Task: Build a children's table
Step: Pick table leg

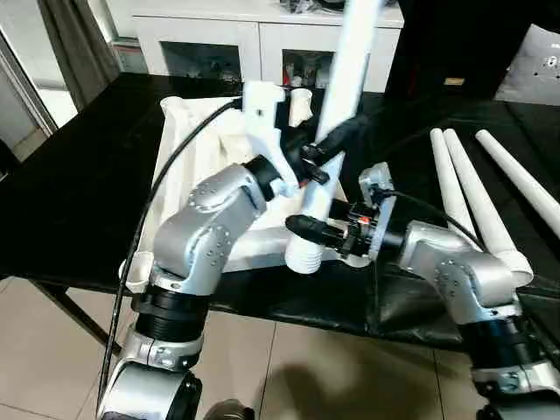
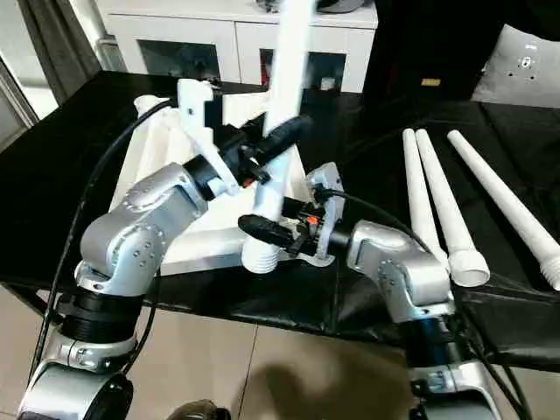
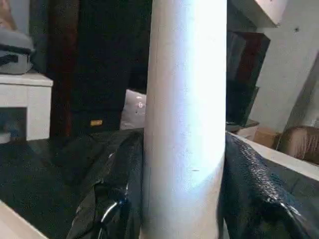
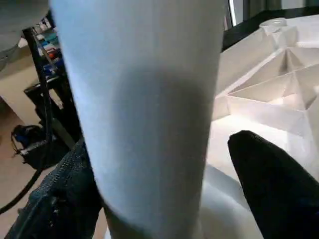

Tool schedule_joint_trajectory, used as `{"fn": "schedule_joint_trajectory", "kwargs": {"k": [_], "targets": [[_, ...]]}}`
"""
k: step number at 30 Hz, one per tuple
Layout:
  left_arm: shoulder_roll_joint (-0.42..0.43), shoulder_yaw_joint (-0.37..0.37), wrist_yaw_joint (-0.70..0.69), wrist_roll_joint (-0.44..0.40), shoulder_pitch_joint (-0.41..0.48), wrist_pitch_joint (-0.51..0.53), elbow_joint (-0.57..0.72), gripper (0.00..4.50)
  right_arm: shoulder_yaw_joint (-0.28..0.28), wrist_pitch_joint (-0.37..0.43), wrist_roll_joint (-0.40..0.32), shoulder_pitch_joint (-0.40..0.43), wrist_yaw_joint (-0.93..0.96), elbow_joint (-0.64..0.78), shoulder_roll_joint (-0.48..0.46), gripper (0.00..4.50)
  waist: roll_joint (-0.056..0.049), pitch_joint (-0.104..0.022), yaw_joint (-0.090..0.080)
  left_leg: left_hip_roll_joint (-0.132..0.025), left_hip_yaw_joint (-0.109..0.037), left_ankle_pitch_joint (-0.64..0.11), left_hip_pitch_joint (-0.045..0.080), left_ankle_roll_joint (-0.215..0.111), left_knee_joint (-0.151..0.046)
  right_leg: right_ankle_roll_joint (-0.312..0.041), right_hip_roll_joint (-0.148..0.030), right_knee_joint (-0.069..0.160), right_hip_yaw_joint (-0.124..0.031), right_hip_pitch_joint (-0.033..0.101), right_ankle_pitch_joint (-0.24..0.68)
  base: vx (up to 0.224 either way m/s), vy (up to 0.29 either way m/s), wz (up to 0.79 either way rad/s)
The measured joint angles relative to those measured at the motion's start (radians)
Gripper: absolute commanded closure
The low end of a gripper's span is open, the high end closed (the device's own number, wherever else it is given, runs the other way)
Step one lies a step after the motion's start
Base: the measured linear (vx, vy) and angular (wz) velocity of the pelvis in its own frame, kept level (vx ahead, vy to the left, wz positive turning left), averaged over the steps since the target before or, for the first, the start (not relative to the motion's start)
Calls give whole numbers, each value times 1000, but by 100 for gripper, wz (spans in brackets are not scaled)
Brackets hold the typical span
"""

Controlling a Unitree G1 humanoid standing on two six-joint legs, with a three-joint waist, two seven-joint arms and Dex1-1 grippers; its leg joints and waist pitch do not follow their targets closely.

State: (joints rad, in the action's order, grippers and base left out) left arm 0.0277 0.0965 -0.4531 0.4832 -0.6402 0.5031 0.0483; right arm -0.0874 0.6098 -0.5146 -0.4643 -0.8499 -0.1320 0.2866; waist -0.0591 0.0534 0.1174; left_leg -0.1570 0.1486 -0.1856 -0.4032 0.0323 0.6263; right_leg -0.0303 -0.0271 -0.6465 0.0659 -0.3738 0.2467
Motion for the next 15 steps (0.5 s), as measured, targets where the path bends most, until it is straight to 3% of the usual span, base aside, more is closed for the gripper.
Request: {"fn": "schedule_joint_trajectory", "kwargs": {"k": [5, 7, 11, 12, 15], "targets": [[-1, 6, -3, -7, 0, -1, 3, 274, 0, 11, 0, 0, -1, -19, -6, 60, 0, 0, -1, 0, 0, 0, 0, 0, 0, 0, 0, 0, 0, 0, 0, 0, 0, 0], [-1, 10, -4, -8, 0, -1, 5, 274, 0, 12, -1, 0, -1, -27, -11, 94, 0, 0, -1, 0, 0, 0, 0, 0, 0, 0, 0, 0, 0, 0, 0, 0, 0, 0], [0, 17, -4, -11, 0, -6, 5, 274, 0, 13, -2, 0, -7, -28, -19, 108, 0, 0, -1, 0, 0, 0, 0, 0, 0, 0, 0, 0, 0, 0, 0, 0, 0, 0], [0, 18, -4, -11, 0, -6, 5, 274, 0, 14, -2, 0, -7, -28, -19, 135, 0, 0, 0, 0, 0, 0, 0, 0, 0, 0, 0, 0, 0, 0, 0, 0, 0, 0], [0, 18, -5, -20, 0, -7, 5, 274, 0, 16, -2, 0, -9, -28, -22, 154, 0, 0, -1, 0, 0, 0, 0, 0, 0, 0, 0, 0, 0, 0, 0, 0, 0, 0]]}}
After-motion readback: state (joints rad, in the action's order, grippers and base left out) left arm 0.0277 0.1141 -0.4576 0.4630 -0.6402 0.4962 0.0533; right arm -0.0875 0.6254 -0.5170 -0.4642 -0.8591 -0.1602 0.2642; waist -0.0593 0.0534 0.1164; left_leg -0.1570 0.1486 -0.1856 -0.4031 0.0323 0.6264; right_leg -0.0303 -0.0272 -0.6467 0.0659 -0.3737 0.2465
